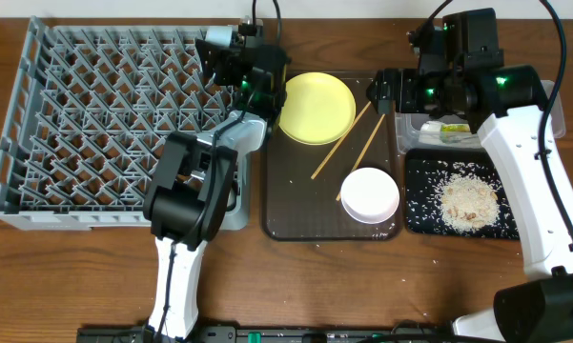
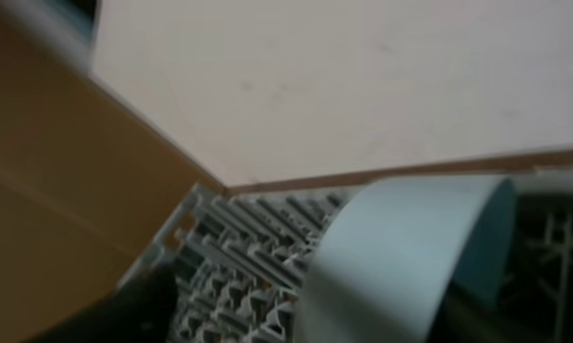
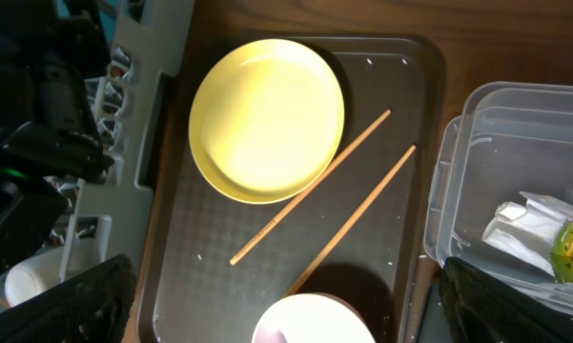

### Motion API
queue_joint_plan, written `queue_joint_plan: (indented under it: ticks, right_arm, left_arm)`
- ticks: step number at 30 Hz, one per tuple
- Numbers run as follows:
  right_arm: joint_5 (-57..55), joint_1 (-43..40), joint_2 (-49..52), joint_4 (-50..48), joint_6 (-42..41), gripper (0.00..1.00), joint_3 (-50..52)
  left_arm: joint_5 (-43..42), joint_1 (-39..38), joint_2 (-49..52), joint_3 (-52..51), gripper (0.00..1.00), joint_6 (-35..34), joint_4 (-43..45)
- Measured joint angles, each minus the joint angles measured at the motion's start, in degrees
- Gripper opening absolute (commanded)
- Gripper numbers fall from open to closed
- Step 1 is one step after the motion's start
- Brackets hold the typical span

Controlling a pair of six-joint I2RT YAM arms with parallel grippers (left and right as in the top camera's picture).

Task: Sort waste into correct bins and load items into the dishwasher
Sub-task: 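Release the blue bowl and move the left gripper to the pink bowl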

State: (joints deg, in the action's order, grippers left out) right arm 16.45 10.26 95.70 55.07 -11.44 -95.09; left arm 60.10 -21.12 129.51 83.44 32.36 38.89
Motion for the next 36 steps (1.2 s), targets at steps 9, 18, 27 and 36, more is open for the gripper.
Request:
queue_joint_plan:
  ticks: [9,18,27,36]
  right_arm:
    - [0.02,0.00,0.00,0.00,0.02,0.99,0.00]
    - [0.07,0.00,0.00,0.07,0.00,0.99,0.00]
    - [0.02,0.00,0.00,0.00,0.17,0.99,0.00]
    - [0.04,0.00,0.00,0.00,0.17,0.99,0.00]
  left_arm:
    - [0.09,-4.02,-0.09,0.07,0.87,-3.06,-2.75]
    - [-5.05,-4.81,-9.57,-0.48,0.90,-14.60,-26.91]
    - [-37.66,-4.76,-33.31,0.04,0.92,-37.99,-64.94]
    - [-63.65,-5.40,-33.59,-2.54,0.88,-61.13,-77.88]
